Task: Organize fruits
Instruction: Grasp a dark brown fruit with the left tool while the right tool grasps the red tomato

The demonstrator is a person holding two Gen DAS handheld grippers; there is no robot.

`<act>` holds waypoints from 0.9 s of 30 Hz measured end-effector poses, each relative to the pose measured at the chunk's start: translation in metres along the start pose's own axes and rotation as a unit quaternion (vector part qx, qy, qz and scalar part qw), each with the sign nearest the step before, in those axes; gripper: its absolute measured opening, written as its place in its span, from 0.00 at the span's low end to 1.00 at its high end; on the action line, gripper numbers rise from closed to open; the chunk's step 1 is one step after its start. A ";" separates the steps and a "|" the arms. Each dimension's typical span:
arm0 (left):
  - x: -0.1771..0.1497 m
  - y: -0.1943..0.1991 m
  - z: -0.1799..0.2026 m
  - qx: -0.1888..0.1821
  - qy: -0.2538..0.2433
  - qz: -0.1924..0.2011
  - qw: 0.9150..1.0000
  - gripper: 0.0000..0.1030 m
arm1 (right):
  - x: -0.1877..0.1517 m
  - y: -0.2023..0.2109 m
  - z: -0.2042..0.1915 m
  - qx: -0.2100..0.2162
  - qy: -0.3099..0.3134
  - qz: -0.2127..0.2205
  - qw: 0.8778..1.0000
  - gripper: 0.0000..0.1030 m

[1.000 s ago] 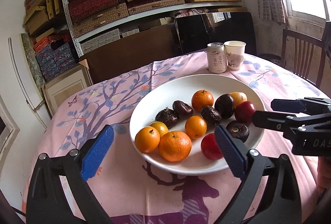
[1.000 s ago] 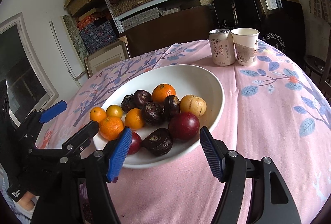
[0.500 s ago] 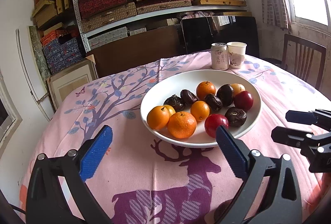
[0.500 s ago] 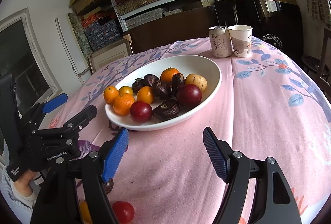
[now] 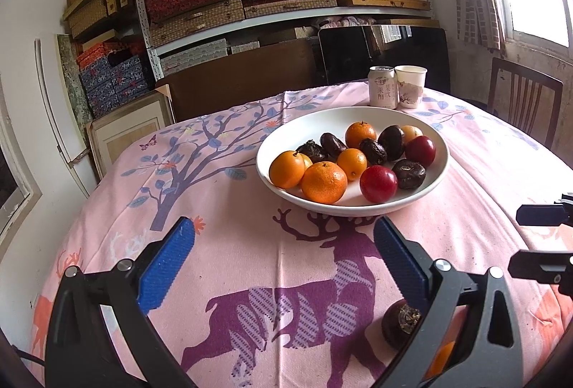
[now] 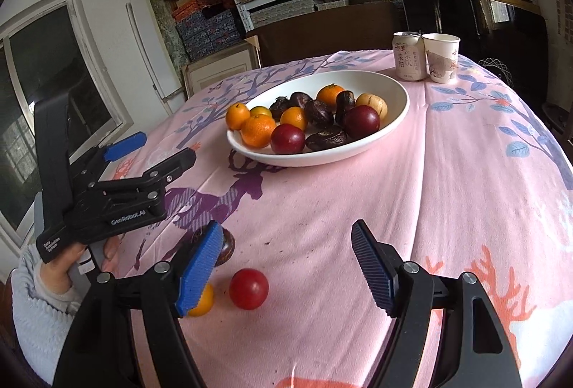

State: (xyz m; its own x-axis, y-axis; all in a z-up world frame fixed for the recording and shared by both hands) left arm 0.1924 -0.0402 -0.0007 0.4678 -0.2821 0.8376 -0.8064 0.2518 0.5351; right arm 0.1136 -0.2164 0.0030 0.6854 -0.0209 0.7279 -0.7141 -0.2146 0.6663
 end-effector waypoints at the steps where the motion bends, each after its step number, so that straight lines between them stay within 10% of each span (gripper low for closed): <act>1: 0.000 0.000 0.001 0.001 -0.002 0.000 1.000 0.95 | -0.003 0.002 -0.003 0.002 0.008 -0.003 1.000 0.73; 27: -0.004 0.001 0.006 0.001 -0.015 -0.007 1.000 0.95 | -0.016 -0.036 -0.048 -0.003 0.109 -0.114 0.988 0.47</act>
State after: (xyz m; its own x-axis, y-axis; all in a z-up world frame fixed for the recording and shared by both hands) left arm 0.1873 -0.0440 -0.0044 0.4671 -0.3133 0.8268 -0.8007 0.2469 0.5459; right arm 0.1214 -0.1614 -0.0241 0.7817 0.2380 0.5765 -0.5464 -0.1843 0.8170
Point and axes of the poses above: each gripper's, at about its wrist camera, not at the fingertips, and y roughly against the way its jaws point, z to its right, x to its top, the point moved 1 cm from there along -y, roughly the way its jaws point, and after that the axes turned 10 degrees about -x, right-handed, at the moved point
